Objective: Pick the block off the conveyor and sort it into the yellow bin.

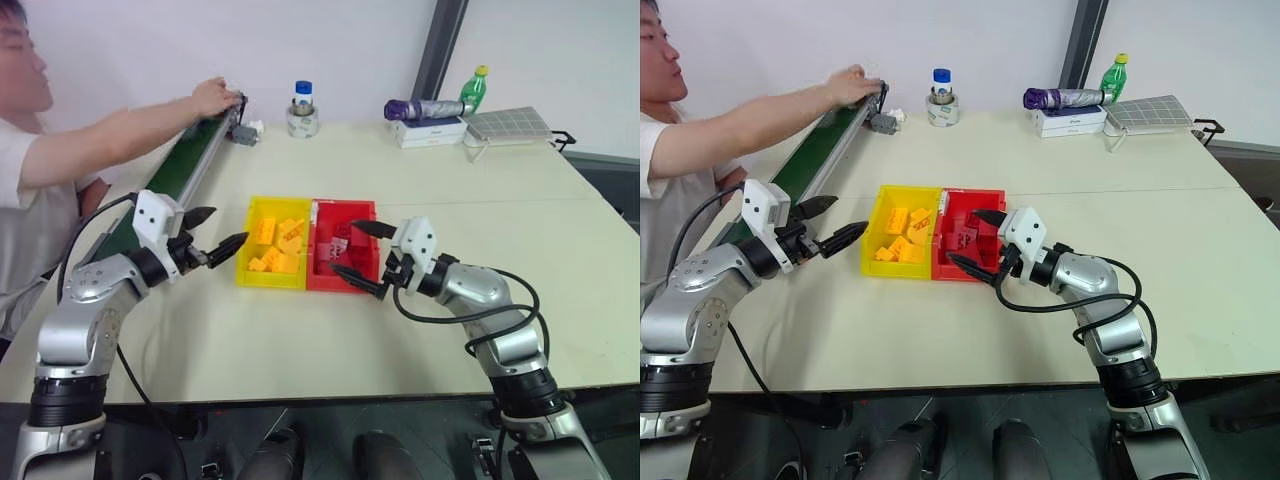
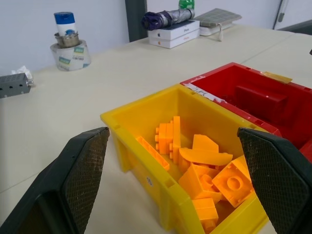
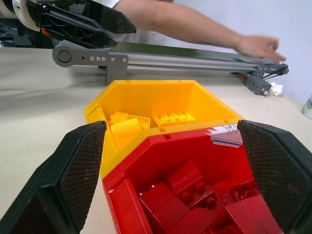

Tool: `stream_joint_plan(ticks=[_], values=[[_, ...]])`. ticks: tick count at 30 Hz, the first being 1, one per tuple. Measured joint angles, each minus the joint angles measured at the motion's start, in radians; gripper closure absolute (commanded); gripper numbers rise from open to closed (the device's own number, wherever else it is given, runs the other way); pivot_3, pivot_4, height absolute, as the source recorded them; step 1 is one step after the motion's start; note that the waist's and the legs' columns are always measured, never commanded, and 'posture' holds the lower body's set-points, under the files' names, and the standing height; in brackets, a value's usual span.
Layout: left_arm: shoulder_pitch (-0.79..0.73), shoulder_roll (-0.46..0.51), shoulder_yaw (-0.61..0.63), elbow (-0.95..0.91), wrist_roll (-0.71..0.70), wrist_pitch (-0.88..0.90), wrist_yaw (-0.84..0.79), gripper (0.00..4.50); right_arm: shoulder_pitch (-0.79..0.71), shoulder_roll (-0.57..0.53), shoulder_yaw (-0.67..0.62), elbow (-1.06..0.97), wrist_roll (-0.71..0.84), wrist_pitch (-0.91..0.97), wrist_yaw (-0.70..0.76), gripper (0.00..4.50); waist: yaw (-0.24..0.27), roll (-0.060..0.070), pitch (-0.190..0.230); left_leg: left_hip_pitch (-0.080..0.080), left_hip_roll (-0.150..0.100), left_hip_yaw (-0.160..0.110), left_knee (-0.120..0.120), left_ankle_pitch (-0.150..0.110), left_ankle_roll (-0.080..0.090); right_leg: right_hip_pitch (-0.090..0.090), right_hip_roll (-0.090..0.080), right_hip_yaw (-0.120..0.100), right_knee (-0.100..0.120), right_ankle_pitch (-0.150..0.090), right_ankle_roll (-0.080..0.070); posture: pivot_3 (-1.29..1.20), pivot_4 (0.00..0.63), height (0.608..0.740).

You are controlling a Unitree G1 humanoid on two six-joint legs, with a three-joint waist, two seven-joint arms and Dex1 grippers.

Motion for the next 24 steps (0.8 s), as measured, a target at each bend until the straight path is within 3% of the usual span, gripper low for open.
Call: stream_joint_plan(ticks=[24], values=[[0.001,-0.022,0.000,-0.014,-0.001,-0.017,0.030,0.06,-0.010,0.001,0.000,0.013,-0.015,0.000,0.004,0.00,0.000,0.000,0.000,0.000,0.000,0.000,0.000,0.000,0.000,0.000,0.000,0.000,0.000,0.000,0.000,0.00,0.150,0.740]])
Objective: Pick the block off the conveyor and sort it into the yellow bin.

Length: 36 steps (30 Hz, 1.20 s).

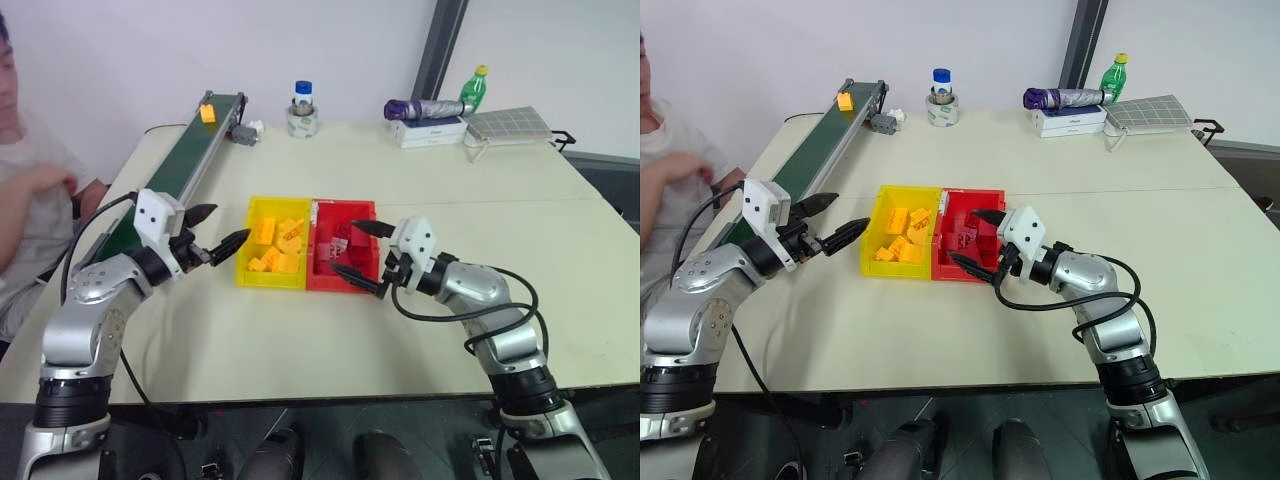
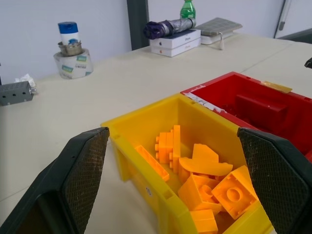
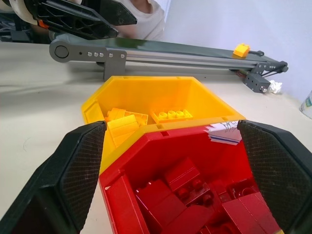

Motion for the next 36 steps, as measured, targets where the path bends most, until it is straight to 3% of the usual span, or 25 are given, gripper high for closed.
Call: stream_joint_plan(ticks=[10,14,19,26,36], values=[[0.063,-0.019,0.046,-0.029,-0.047,-0.022,-0.010,0.06,0.000,-0.001,0.000,0.000,0.000,0.000,-0.003,0.00,-0.003,0.000,0.000,0.000,0.000,0.000,-0.001,0.000,0.000,-0.001,0.000,0.000,0.000,0.000,0.000,0.00,0.150,0.740],[0.136,-0.050,0.126,-0.090,-0.062,-0.030,0.069,0.06,0.002,-0.002,-0.001,-0.001,0.000,0.000,-0.001,0.00,0.000,0.000,0.000,0.000,0.000,0.000,-0.001,0.000,0.000,-0.001,0.000,0.000,0.000,0.000,0.000,0.00,0.150,0.740],[0.245,-0.134,0.206,-0.131,0.045,-0.109,0.265,0.06,0.004,-0.002,-0.001,0.000,0.000,-0.001,0.005,0.00,0.001,0.000,0.000,-0.001,0.000,0.000,-0.001,0.000,0.000,0.000,-0.001,0.001,-0.001,0.000,0.000,0.00,0.150,0.740],[0.266,-0.241,0.246,-0.131,0.121,-0.130,0.506,0.06,-0.023,0.008,0.009,0.037,0.000,-0.012,0.020,0.00,0.003,0.000,0.000,-0.001,0.000,0.001,0.000,0.000,0.000,0.000,-0.001,0.000,-0.001,0.000,0.000,0.00,0.150,0.740],[0.281,-0.275,0.234,-0.150,0.142,-0.135,0.576,0.06,-0.035,0.008,0.010,0.054,0.000,-0.031,0.033,0.00,0.002,0.000,0.000,-0.001,0.000,0.001,0.000,0.000,0.000,0.000,0.000,0.000,-0.001,0.000,0.000,0.00,0.150,0.740]])
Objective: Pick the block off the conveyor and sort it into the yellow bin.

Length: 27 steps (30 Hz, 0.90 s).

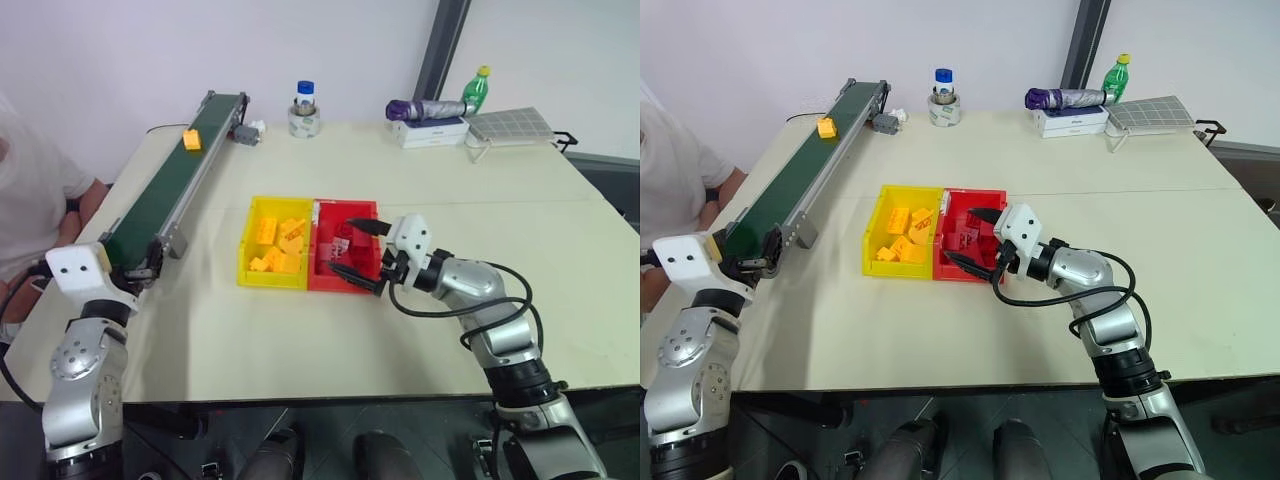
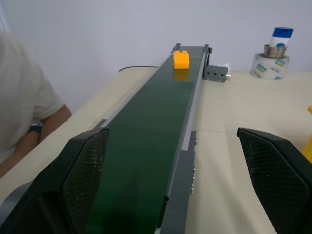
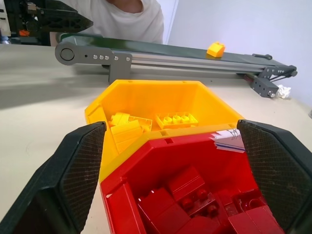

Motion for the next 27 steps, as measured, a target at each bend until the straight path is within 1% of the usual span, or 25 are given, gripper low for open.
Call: stream_joint_plan(ticks=[9,15,18,21,24,27], values=[[-0.014,0.015,-0.001,0.003,0.003,0.011,0.008,0.06,0.000,0.001,0.000,0.001,0.000,-0.001,0.003,0.00,0.000,0.000,0.000,0.000,0.000,0.000,0.000,0.000,0.000,0.000,0.000,0.000,0.000,0.000,0.000,0.00,0.150,0.740],[-0.083,0.056,-0.008,0.069,0.013,0.037,0.004,0.06,0.001,0.006,0.001,0.001,-0.001,-0.002,-0.005,0.00,0.000,0.000,0.000,0.000,0.000,0.000,0.000,0.000,0.000,0.000,0.000,0.000,0.000,0.000,0.000,0.00,0.150,0.740],[-0.145,0.083,-0.010,0.117,0.016,0.050,0.000,0.06,0.002,0.008,0.002,0.001,-0.002,-0.002,-0.009,0.00,0.000,0.000,0.000,0.000,0.000,0.000,0.000,0.000,0.000,0.000,0.000,0.000,0.000,0.000,0.000,0.00,0.150,0.740],[-0.241,0.103,-0.020,0.206,0.032,0.075,0.015,0.06,0.005,0.012,0.007,0.000,-0.005,-0.002,-0.017,0.00,0.000,0.000,0.000,0.000,0.000,0.000,0.000,0.000,0.000,0.000,0.000,-0.001,0.000,0.000,0.000,0.00,0.150,0.740],[-0.322,0.126,-0.057,0.288,0.060,0.098,0.019,0.06,0.010,0.013,0.009,-0.001,-0.007,-0.002,-0.026,0.00,0.000,0.000,0.000,0.000,0.000,0.000,0.000,0.000,0.000,0.000,0.000,-0.001,0.000,0.001,0.002,0.00,0.150,0.740],[-0.433,0.148,-0.079,0.401,0.070,0.139,0.021,0.06,0.012,0.014,0.009,-0.002,-0.008,-0.002,-0.029,0.00,0.000,0.000,0.000,0.000,0.000,-0.001,0.000,0.000,0.000,0.000,0.001,-0.001,0.001,0.002,0.004,0.00,0.150,0.740]])
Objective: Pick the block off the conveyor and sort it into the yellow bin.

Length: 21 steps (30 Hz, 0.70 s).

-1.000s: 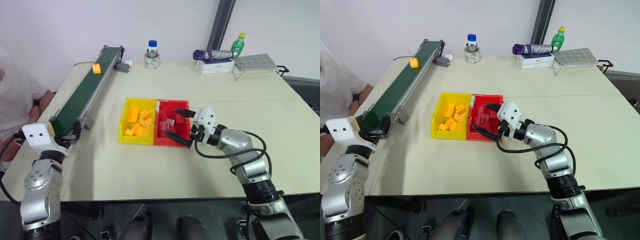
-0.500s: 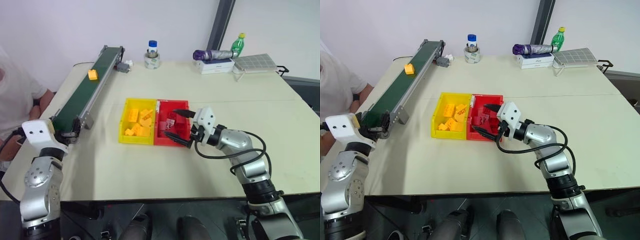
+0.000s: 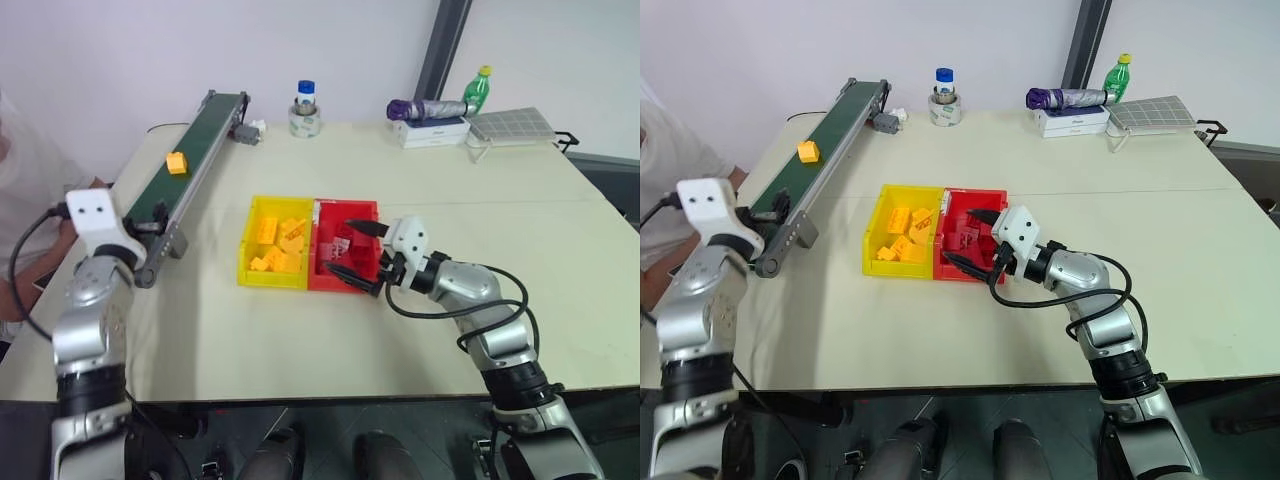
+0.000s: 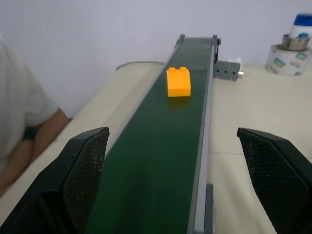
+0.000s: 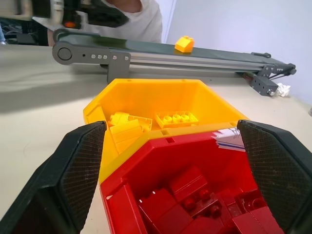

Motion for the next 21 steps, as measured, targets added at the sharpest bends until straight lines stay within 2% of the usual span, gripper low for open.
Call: stream_joint_plan(ticks=[5,10,21], values=[[-0.158,0.054,-0.048,0.219,0.047,-0.004,-0.025,0.06,0.007,0.000,0.000,-0.001,-0.002,0.000,-0.007,0.00,-0.004,0.000,0.000,0.000,0.000,0.000,0.000,0.000,0.000,-0.001,0.000,0.000,0.000,0.000,0.000,0.00,0.150,0.740],[-0.361,0.075,-0.057,0.562,0.077,-0.053,-0.047,0.06,0.011,0.002,0.001,-0.004,-0.002,0.005,-0.016,0.00,-0.001,0.000,0.000,0.000,0.000,0.000,0.001,0.000,0.000,0.000,0.001,-0.001,0.001,0.000,0.001,0.00,0.150,0.740],[-0.500,0.086,-0.110,0.891,0.129,-0.213,-0.096,0.06,0.027,0.002,0.001,-0.027,-0.002,0.027,-0.034,0.00,-0.004,-0.001,0.000,0.000,0.000,0.000,0.001,0.000,0.000,-0.001,0.001,-0.001,0.001,0.001,0.001,0.00,0.150,0.740]])
